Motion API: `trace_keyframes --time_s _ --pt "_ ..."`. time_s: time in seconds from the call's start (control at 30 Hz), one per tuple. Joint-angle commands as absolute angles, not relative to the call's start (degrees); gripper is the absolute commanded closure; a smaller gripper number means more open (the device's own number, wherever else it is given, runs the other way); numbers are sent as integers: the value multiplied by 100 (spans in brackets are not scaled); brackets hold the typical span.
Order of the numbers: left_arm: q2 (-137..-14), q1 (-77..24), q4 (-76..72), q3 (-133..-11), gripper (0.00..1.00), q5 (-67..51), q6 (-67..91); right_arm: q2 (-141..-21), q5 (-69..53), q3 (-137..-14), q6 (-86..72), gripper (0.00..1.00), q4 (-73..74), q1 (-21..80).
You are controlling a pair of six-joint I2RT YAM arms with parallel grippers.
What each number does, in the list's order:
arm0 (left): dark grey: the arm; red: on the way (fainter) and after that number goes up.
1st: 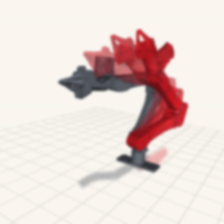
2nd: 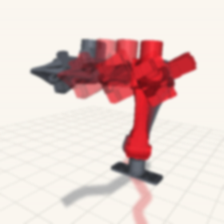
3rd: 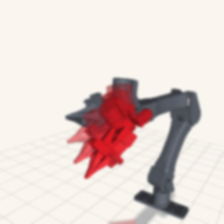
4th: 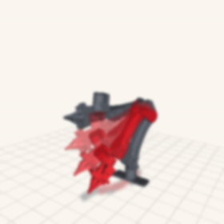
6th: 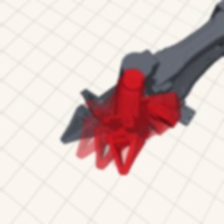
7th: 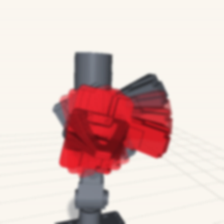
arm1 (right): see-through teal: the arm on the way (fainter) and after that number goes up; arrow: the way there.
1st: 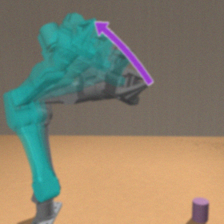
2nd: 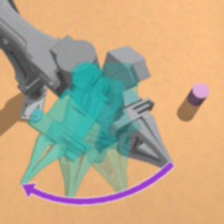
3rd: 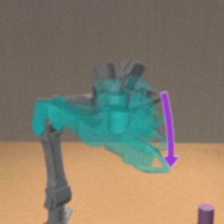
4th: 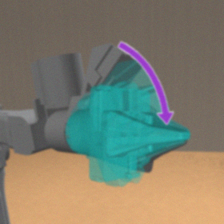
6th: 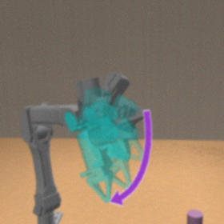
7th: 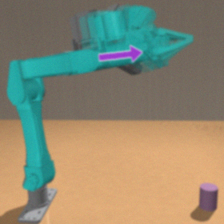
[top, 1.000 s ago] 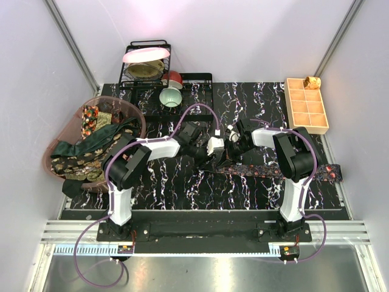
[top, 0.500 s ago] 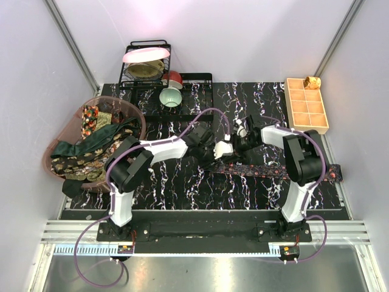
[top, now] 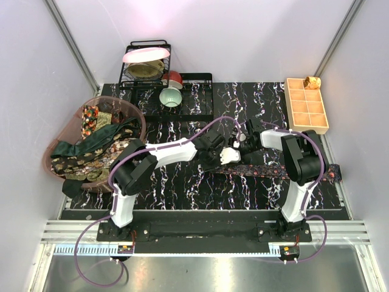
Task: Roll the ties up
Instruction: Roll the tie at the center of the board.
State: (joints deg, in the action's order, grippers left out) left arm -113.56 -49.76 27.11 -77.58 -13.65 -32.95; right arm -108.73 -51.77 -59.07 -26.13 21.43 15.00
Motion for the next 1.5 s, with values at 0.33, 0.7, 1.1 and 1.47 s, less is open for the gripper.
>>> trace_keyframes --time_s 0.33,0.7,1.1,1.47 --pt "-11628 -5010 3190 -7717 62 -905 -3138 -11347 -5195 -6020 -2769 93 1599 1679" --pt "-10918 -4414 2507 -7340 27 -2503 -2953 -11347 -4615 -6144 -2013 100 2004 1679" --pt "-10828 -3920 960 -6592 20 -4192 -2751 -11277 -3921 -6170 -1512 100 2452 1679" --pt "-11171 -3999 26 -6338 24 -4316 -2434 -11329 -3507 -6003 -1556 100 2426 1679"
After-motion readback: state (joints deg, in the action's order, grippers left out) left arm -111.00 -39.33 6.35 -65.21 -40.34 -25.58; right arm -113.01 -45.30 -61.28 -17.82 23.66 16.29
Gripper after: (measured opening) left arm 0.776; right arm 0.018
